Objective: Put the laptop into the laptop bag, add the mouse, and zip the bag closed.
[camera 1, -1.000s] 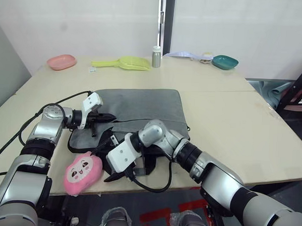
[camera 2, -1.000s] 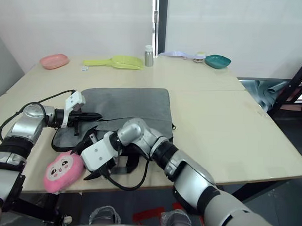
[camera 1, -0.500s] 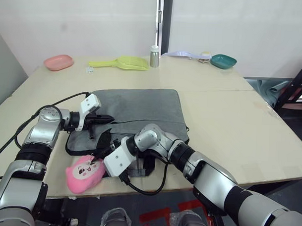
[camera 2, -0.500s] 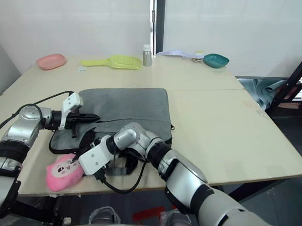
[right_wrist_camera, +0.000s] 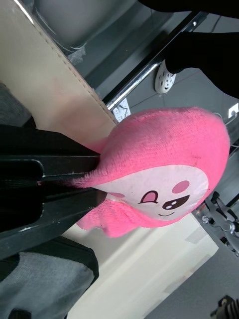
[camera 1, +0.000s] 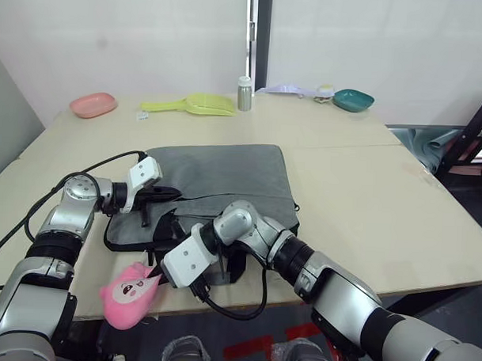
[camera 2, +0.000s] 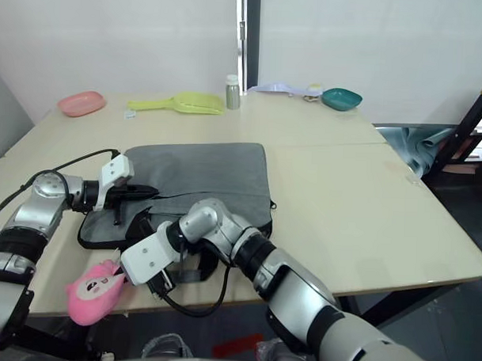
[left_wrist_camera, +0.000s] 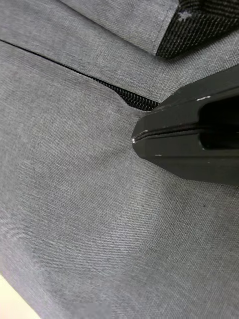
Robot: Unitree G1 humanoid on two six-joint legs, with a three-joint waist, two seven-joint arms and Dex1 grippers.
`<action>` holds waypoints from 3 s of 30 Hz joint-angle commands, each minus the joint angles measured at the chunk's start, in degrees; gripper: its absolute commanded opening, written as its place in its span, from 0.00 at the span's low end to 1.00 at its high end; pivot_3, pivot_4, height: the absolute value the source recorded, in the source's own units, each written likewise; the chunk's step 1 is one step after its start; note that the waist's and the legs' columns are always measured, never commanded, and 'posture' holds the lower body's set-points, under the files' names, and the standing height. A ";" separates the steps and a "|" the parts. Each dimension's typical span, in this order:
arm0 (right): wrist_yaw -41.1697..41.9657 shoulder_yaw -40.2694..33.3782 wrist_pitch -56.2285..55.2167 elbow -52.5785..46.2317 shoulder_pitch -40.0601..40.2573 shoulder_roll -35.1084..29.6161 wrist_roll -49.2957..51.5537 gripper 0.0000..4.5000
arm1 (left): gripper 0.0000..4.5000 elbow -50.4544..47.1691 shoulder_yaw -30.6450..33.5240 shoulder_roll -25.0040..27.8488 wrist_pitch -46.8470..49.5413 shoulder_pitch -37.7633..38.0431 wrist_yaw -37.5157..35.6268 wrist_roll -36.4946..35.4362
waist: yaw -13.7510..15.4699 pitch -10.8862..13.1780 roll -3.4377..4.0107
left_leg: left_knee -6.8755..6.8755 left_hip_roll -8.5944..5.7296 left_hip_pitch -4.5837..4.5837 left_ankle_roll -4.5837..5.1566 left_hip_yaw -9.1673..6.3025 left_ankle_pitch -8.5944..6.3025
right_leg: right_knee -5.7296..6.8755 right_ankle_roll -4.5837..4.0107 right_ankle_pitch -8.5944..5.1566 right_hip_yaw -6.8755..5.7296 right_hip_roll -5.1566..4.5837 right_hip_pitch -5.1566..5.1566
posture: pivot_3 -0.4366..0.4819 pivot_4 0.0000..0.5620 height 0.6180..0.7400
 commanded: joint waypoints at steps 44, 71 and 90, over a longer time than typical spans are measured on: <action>6.21 -15.72 21.44 -44.89 22.69 -41.25 13.76 0.01 | 0.00 15.51 -3.81 -0.36 -5.01 3.96 1.73 7.73 | 0.48 -0.80 0.75 | -2.39 -0.10 0.84 -0.18 0.58 -0.06 | -1.49 0.64 -0.59 0.71 0.29 -0.34 | 0.48 0.27 1.00; 5.18 -17.56 22.69 -46.40 25.41 -42.55 14.67 0.01 | 0.00 -25.71 3.57 -3.16 18.32 8.16 -11.18 -14.94 | 1.53 -0.31 0.27 | -1.42 0.06 -1.18 0.04 0.57 -0.66 | -2.75 0.77 0.46 0.38 0.76 -1.19 | 0.48 0.27 1.00; 5.81 -18.59 24.33 -48.55 26.28 -43.80 15.85 0.01 | 0.00 3.18 -3.97 -14.34 -8.78 4.01 -8.07 -1.24 | 1.63 0.01 -0.12 | 0.09 -0.06 0.01 0.26 0.75 -1.15 | -1.70 0.54 0.47 0.94 0.38 -0.12 | 0.48 0.27 1.00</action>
